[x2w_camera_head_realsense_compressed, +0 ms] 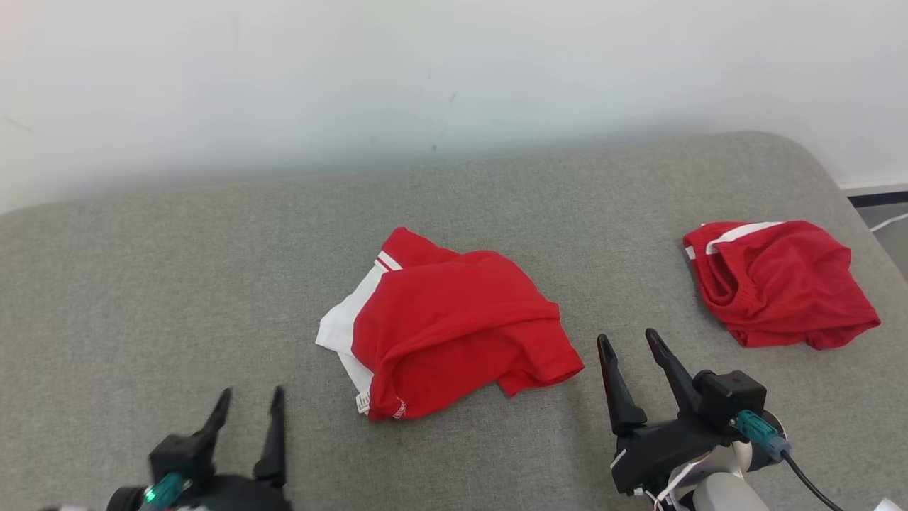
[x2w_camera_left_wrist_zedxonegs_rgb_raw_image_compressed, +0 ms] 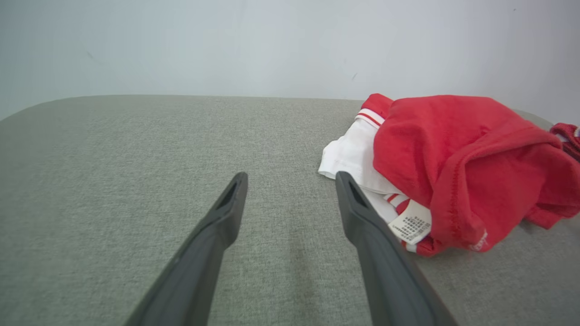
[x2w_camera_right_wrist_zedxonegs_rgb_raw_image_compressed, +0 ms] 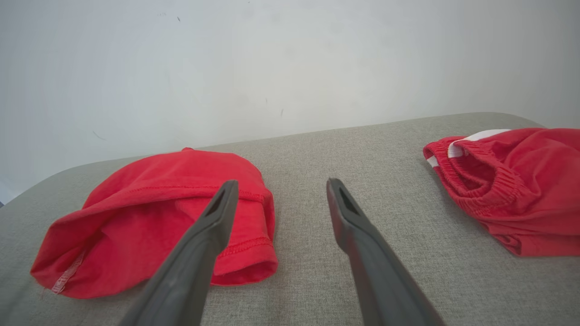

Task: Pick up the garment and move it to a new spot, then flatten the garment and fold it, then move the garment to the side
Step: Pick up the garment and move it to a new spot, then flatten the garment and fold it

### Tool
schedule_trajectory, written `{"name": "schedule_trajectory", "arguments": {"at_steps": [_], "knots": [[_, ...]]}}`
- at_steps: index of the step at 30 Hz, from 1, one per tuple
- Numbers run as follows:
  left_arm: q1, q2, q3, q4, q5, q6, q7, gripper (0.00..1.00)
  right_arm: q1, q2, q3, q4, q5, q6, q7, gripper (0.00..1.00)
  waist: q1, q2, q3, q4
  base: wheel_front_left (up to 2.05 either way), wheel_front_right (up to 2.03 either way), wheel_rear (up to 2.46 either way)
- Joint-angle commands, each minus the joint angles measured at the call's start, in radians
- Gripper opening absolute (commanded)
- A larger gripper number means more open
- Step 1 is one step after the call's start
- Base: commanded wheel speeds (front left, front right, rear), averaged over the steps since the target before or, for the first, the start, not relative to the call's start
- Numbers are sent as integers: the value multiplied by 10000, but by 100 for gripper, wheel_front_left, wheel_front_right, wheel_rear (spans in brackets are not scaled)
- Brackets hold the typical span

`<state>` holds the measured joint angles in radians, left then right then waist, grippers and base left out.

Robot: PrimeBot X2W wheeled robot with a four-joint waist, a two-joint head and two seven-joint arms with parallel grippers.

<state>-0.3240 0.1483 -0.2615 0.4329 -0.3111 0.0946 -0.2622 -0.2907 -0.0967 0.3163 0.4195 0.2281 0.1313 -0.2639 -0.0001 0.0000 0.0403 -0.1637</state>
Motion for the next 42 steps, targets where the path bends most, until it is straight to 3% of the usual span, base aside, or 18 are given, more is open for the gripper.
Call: {"name": "schedule_trajectory", "arguments": {"at_steps": [1, 9, 18, 32, 42], "knots": [[467, 2, 453, -273, 276, 48, -34, 100, 181, -22, -15, 7, -25, -10, -3, 100, 1, 0, -79, 29, 0, 0, 0], [1954, -298, 2334, -1394, 1171, 76, -34, 100, 359, -55, -146, -29, -116, -10, -3, 100, 1, 0, -249, 116, 0, 0, 0], [3259, -804, 3308, -2618, 1756, 392, -35, 100, 586, -1, -215, -14, -167, -10, -3, 100, 1, 0, -388, 225, 0, 0, 0], [3738, -976, 3311, -2986, 1694, 544, -34, 100, 697, -44, -177, 35, -154, -10, -2, 100, 1, 0, -348, 436, 0, 0, 0], [3442, -974, 2905, -2636, 1526, 310, -34, 100, 311, -24, 1557, -72, 169, -10, -2, 100, 1, 0, -270, 1446, 0, 0, 0]]}}
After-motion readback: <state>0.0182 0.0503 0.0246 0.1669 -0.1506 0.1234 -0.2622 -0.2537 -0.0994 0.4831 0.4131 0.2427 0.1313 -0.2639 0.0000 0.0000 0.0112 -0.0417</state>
